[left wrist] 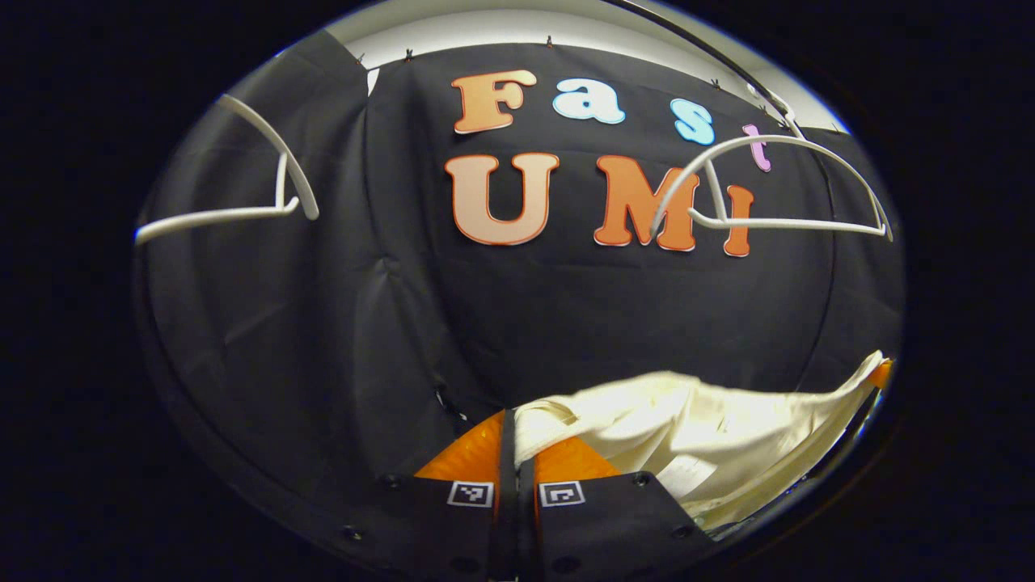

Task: Grasp the clothes on the hanger with both hands and then place them into the laundry hamper below.

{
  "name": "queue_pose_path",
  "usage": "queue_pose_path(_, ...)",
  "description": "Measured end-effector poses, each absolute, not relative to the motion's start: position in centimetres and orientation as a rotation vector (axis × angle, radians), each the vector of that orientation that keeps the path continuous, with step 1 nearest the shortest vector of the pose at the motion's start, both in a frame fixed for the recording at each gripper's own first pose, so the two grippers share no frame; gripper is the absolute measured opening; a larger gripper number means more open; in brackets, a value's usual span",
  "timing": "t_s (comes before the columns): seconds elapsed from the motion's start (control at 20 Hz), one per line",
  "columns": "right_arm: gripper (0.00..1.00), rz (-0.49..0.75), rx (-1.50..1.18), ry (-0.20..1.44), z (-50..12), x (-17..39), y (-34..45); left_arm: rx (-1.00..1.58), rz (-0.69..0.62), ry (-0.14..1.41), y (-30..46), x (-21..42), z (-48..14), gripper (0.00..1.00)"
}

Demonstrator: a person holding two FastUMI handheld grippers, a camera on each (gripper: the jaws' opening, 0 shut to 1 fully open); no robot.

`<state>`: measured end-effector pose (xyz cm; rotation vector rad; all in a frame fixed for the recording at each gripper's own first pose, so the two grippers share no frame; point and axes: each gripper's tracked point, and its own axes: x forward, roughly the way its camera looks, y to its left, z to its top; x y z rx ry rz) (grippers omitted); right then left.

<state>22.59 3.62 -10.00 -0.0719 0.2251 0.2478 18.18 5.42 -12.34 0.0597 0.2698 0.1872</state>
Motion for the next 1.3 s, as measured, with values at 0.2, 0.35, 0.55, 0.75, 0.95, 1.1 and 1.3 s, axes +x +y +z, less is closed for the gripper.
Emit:
queue_pose_path(0.2,0.0,0.274,-0.096,0.258,-12.7,21.8,6.1,0.049,0.087,0.304,0.6,18.5,-14.3,0.07)
queue_pose_path(0.35,0.0,0.292,-0.093,0.27,-13.4,21.1,8.0,0.038,-0.015,0.31,-3.8,19.0,-14.1,0.07)
queue_pose_path(0.55,0.0,0.302,-0.077,0.285,-13.6,20.6,8.9,-0.01,-0.136,0.334,-10.0,18.7,-14.6,0.07)
queue_pose_path(0.75,0.0,0.281,-0.075,0.291,-13.6,20.5,7.9,-0.01,-0.246,0.327,-15.4,18.8,-14.1,0.07)
queue_pose_path(0.95,0.0,0.248,-0.067,0.312,-14.9,20.9,6.9,-0.038,-0.288,0.363,-17.6,19.7,-15.6,0.07)
queue_pose_path(1.1,0.0,0.234,-0.073,0.355,-17.5,21.2,6.7,-0.039,-0.281,0.436,-17.7,19.6,-18.7,0.09)
queue_pose_path(1.3,0.0,0.227,-0.091,0.445,-22.0,21.4,7.0,-0.061,-0.244,0.582,-16.9,19.5,-24.4,0.07)
